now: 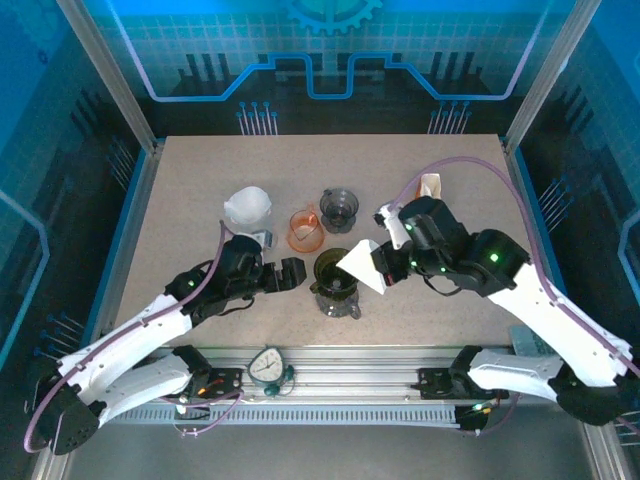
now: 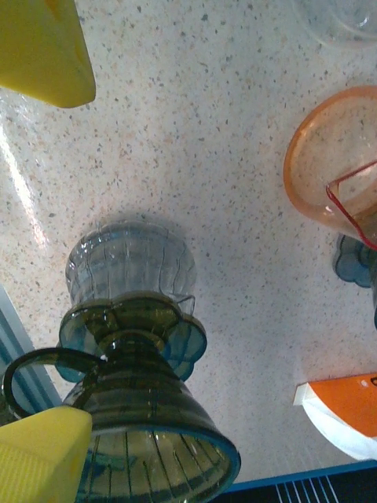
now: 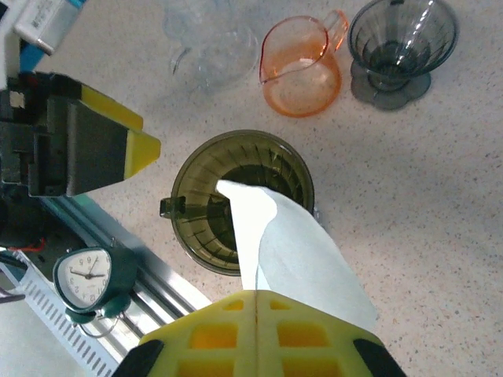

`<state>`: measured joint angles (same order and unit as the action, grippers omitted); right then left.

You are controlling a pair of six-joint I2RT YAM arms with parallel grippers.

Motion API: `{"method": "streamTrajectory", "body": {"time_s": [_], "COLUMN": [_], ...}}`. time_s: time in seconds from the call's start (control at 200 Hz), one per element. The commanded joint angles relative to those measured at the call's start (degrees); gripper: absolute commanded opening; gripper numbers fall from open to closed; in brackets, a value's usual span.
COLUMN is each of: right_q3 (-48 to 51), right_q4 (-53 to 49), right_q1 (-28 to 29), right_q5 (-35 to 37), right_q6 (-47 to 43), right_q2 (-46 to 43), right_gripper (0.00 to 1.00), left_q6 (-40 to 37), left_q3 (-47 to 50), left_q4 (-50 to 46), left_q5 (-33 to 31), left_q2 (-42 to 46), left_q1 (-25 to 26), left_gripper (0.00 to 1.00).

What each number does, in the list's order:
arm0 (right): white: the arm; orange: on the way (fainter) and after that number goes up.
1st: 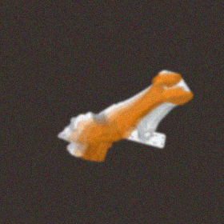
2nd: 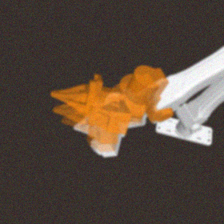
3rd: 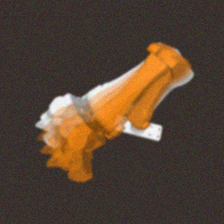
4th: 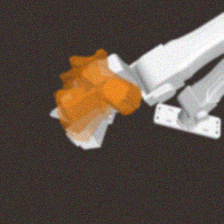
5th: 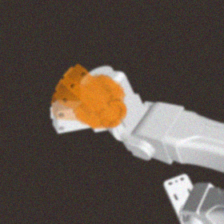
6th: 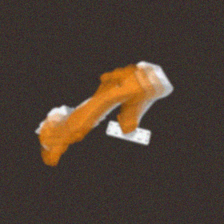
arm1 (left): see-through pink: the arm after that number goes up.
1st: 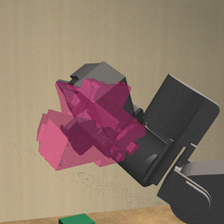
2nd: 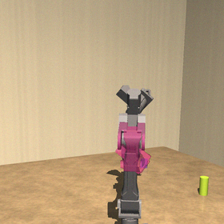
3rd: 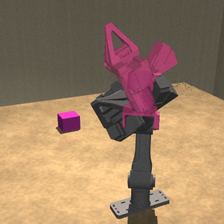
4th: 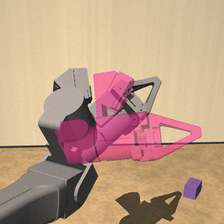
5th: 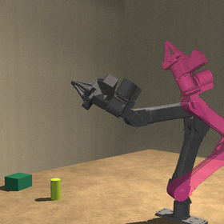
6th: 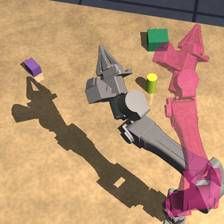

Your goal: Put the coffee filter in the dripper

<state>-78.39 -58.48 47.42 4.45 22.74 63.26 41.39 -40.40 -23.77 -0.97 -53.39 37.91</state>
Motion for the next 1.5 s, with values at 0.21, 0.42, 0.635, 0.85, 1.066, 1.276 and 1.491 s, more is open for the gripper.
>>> {"method": "streamTrajectory", "body": {"time_s": [0.21,0.42,0.635,0.85,1.066,1.276,1.491], "right_q3": [-10.7,-13.9,-15.0,-14.5,-11.9,-10.1,-7.5], "right_q4": [-7.9,-8.9,-8.6,-7.0,-5.2,-4.0,-0.6], "right_q1": [3.7,4.9,6.0,6.5,7.0,7.0,7.0], "right_q5": [0.6,-1.1,-0.1,-0.2,0.4,1.0,3.3], "right_q6": [-5.6,-7.6,-8.8,-9.0,-8.2,-7.4,-6.1], "right_q2": [12.4,18.1,22.9,25.6,26.4,25.0,19.0], "right_gripper": [0.0,0.0,0.0,0.0,0.08,0.19,0.5], "left_q6": [-1.8,-2.1,-2.0,-1.9,-1.6,-1.2,-0.7], "left_q3": [-2.3,-2.8,-2.8,-2.5,-2.3,-2.3,-2.6], "left_q4": [-0.8,-0.9,-0.7,-0.6,0.0,0.6,1.0], "left_q5": [4.5,5.4,5.8,6.2,6.7,7.5,8.3], "left_q2": [-0.1,0.1,0.1,0.2,0.1,0.0,0.6], "left_q1": [-0.4,-0.5,-0.6,-0.7,-0.7,-0.7,-0.7], "left_gripper": [0.99,0.99,0.99,0.99,0.99,0.99,0.99]}}
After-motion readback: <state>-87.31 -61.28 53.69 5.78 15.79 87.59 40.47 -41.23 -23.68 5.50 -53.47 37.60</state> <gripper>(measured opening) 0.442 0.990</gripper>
